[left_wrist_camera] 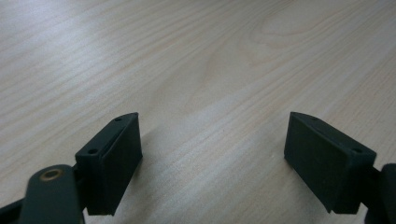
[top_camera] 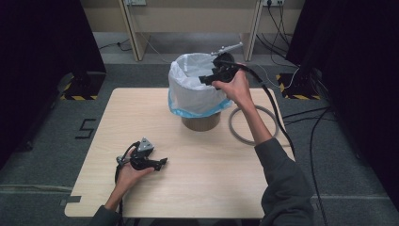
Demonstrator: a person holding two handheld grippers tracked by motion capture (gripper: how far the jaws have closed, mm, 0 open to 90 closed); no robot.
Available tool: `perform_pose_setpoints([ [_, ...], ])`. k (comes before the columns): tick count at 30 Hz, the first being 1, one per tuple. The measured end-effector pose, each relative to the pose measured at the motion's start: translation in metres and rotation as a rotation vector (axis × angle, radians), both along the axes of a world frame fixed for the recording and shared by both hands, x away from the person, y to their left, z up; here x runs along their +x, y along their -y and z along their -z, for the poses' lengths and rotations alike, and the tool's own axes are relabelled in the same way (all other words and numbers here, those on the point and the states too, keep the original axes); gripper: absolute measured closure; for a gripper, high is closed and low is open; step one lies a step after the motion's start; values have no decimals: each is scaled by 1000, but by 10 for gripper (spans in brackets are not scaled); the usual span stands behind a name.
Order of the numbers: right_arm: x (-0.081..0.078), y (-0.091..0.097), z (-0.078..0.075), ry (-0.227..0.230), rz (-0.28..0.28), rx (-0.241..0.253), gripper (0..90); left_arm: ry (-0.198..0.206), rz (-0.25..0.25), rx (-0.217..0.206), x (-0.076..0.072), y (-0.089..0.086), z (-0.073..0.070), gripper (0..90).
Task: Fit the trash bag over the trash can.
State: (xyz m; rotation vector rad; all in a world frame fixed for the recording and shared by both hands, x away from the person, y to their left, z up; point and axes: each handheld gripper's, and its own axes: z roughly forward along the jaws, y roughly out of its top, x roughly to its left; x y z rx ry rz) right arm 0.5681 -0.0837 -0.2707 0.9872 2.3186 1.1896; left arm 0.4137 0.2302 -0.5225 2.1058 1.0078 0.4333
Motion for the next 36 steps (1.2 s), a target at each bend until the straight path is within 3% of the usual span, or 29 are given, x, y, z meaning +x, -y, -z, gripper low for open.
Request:
perform_pose_setpoints([
  [6, -8, 31, -16, 53, 51, 57, 338, -1, 0, 0, 0, 0, 0, 181],
  [13, -11, 71, -12, 63, 119, 100, 336, 0, -1, -1, 0, 0, 0, 180],
  [22, -15, 127, 18, 28, 214, 127, 314, 1, -1, -1, 0, 0, 0, 180],
  [36, -22, 175, 73, -11, 307, 125, 269, 1, -1, -1, 0, 0, 0, 180],
])
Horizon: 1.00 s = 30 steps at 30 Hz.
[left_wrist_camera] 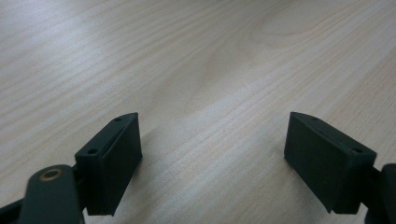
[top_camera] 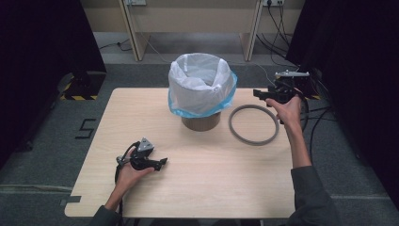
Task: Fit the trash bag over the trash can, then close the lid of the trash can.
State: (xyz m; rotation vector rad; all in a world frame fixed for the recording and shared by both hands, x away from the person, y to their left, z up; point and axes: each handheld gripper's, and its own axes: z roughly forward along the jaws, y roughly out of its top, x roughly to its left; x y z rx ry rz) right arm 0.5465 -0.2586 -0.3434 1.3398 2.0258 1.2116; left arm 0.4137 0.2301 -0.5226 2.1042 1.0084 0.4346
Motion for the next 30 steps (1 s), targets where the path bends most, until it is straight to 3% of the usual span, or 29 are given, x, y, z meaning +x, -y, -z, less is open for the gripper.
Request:
perform_pose_setpoints([
  [9, -4, 19, 37, -47, 22, 18, 246, 1, 1, 1, 0, 0, 0, 179],
  [19, -9, 35, 74, -107, 57, -4, 275, 3, 0, -1, 0, 0, 0, 180],
  [30, -15, 54, 98, -147, 112, -22, 281, 3, -1, -1, 0, 0, 0, 179],
])
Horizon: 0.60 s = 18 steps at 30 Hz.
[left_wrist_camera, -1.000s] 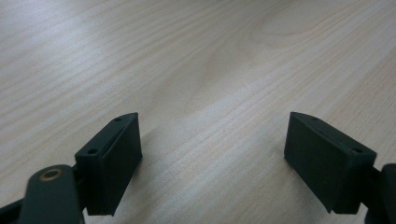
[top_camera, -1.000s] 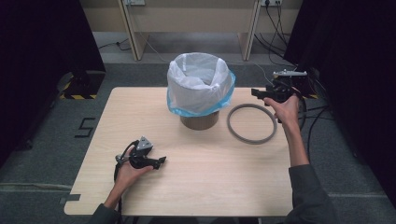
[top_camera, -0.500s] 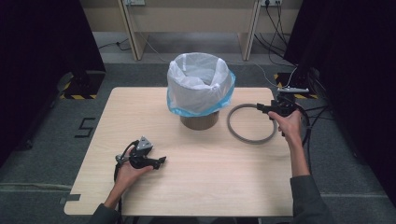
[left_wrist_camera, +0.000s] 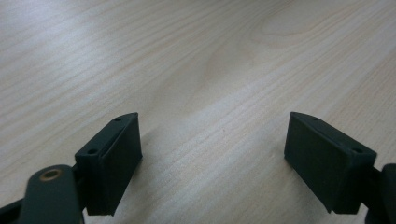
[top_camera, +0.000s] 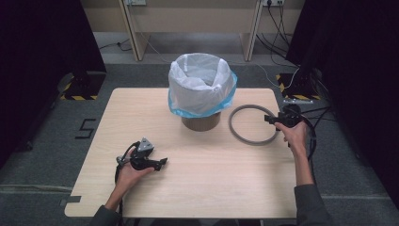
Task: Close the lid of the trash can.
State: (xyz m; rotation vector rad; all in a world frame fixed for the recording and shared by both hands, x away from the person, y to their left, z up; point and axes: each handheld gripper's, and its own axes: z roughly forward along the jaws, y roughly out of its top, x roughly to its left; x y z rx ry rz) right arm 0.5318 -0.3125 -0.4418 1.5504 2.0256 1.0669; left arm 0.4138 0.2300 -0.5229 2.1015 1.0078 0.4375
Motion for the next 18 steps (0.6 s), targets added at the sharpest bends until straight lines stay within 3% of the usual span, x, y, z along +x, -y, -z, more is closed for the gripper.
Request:
perform_pose_setpoints([
  [11, 4, 13, 13, -24, 44, -15, 309, 0, -1, 0, 0, 0, 0, 178],
  [18, 11, 21, 30, -53, 88, -57, 340, -2, -2, 1, 0, 0, 0, 177],
])
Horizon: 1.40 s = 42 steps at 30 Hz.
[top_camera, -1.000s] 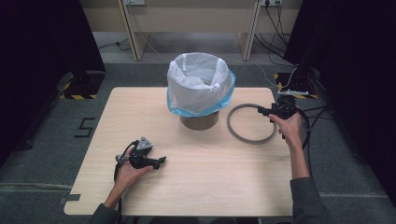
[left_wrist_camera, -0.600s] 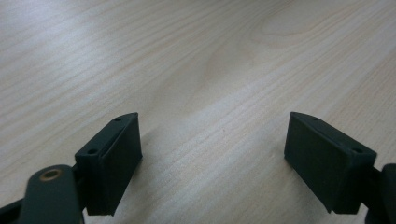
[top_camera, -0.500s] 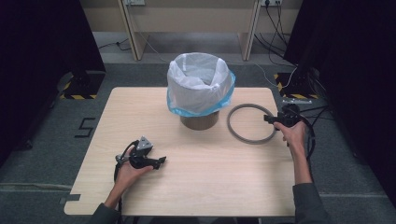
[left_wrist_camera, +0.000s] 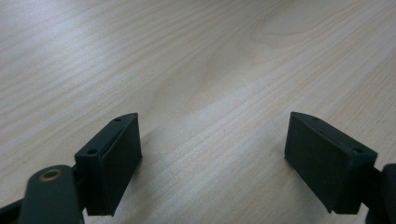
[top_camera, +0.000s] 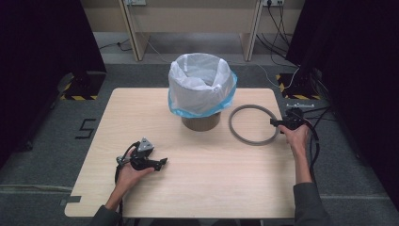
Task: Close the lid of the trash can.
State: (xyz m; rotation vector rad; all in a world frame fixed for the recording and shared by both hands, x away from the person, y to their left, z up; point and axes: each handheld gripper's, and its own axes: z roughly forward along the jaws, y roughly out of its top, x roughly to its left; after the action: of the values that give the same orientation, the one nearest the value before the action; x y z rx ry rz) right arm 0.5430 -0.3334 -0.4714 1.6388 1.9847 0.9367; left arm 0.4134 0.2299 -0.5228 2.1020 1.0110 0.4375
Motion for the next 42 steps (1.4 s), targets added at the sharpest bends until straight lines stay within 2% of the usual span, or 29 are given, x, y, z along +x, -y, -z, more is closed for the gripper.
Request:
perform_pose_setpoints([
  [4, 6, 4, 11, -26, 25, 5, 377, -1, -1, 0, 0, 0, 0, 177],
  [10, 10, 7, 24, -52, 38, -15, 472, -1, 1, 3, 0, 0, 0, 177],
  [14, 9, 12, 27, -52, 53, -27, 524, -1, 0, 3, 0, 0, 0, 177],
  [20, 7, 25, 27, -60, 86, -40, 537, 0, -2, 0, 0, 0, 0, 178],
  [21, 5, 27, 27, -67, 103, -28, 537, 0, -3, 1, 0, 0, 0, 177],
  [25, 2, 38, 27, -67, 123, -31, 543, 0, -3, 3, 0, 0, 0, 177],
  [29, 0, 46, 28, -75, 152, -3, 544, 0, -6, 1, 0, 0, 0, 175],
  [31, 1, 48, 30, -65, 131, 1, 551, 0, -6, 1, 0, 0, 0, 174],
  [33, 2, 47, 31, -67, 131, 40, 558, 0, -7, 2, 0, 0, 0, 173],
  [34, 3, 48, 32, -61, 117, 43, 561, 0, -7, 2, 0, 0, 0, 172],
  [39, 8, 52, 34, -62, 118, 113, 654, 0, -7, 2, 0, 0, 0, 172],
  [42, 8, 52, 34, -61, 108, 131, 716, 0, -8, 2, 0, 0, 0, 172],
])
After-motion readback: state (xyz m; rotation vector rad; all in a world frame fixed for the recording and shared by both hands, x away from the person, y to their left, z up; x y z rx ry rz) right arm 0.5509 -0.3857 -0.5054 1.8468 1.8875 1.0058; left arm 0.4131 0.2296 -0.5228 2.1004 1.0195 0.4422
